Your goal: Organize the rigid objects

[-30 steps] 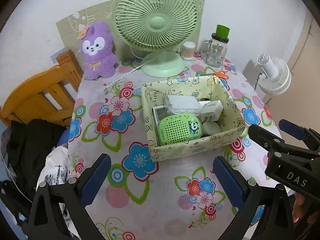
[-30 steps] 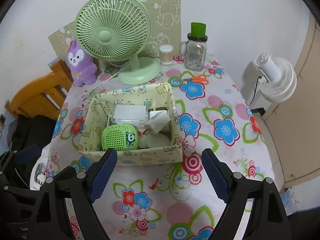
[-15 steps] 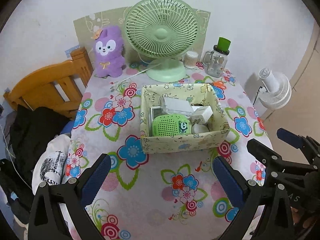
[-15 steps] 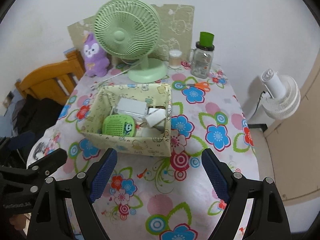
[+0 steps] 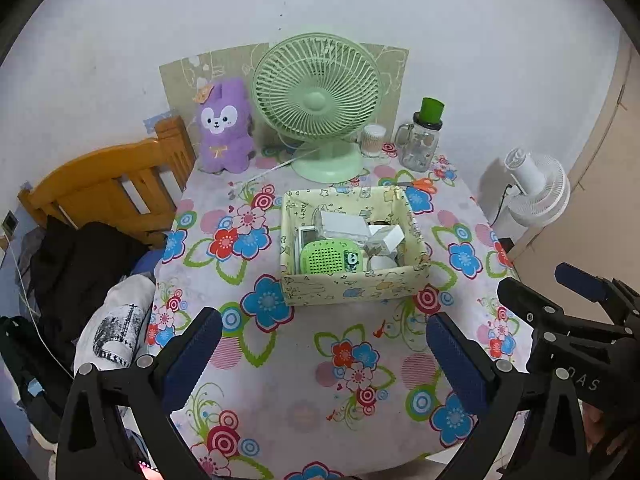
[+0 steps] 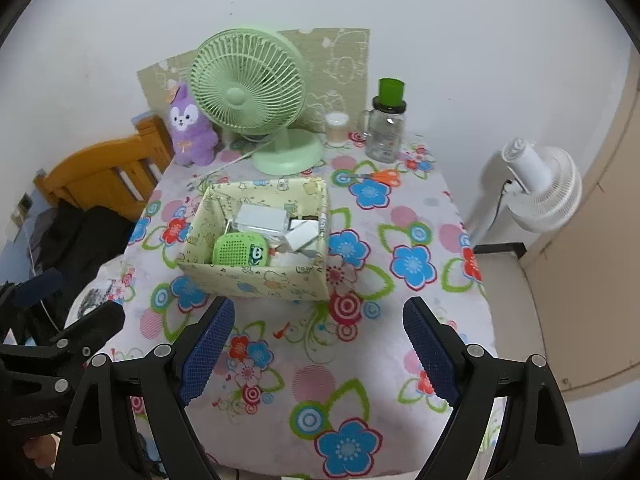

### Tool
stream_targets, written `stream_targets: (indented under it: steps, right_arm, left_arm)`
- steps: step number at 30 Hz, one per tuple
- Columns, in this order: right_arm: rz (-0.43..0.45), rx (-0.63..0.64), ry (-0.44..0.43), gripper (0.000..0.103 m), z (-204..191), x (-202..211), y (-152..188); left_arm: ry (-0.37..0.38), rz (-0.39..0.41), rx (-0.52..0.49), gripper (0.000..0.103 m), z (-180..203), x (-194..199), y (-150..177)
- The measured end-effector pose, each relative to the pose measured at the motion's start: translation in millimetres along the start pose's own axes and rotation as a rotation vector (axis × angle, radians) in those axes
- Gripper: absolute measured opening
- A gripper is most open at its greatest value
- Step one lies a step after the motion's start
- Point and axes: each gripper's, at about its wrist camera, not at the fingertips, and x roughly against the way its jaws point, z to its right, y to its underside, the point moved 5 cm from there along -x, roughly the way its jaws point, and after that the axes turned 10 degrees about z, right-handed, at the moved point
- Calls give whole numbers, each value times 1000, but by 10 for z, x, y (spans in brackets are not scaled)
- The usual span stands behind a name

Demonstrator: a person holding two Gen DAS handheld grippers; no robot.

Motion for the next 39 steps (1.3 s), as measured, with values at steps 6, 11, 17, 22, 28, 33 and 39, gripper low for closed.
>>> stream_targets:
  steps: [6,11,17,22,28,33,39]
  right_arm:
    - [43,21,16,88,-17,254,-41]
    - [71,42,34,88,-59,361,-40]
    - [59,6,31,88,-9,365,11]
    - [63,2,36,88,-11,369,18]
    - [73,2,46,88,-17,384,17]
    - [77,4,51,88,-21,386,13]
    - [79,5,53,88,-22,393,13]
  left_arm:
    - [8,39,-15,103,55,191,-40]
    - [31,50,-10,103,89,261,-21]
    - [29,51,-21,103,114,270,5]
    - [26,49,-20,103,111,260,25]
    - [26,46,-22,103,126,242,38]
    - [22,49,-23,103,128,236,40]
    - [24,52,-26,103,132,248,40]
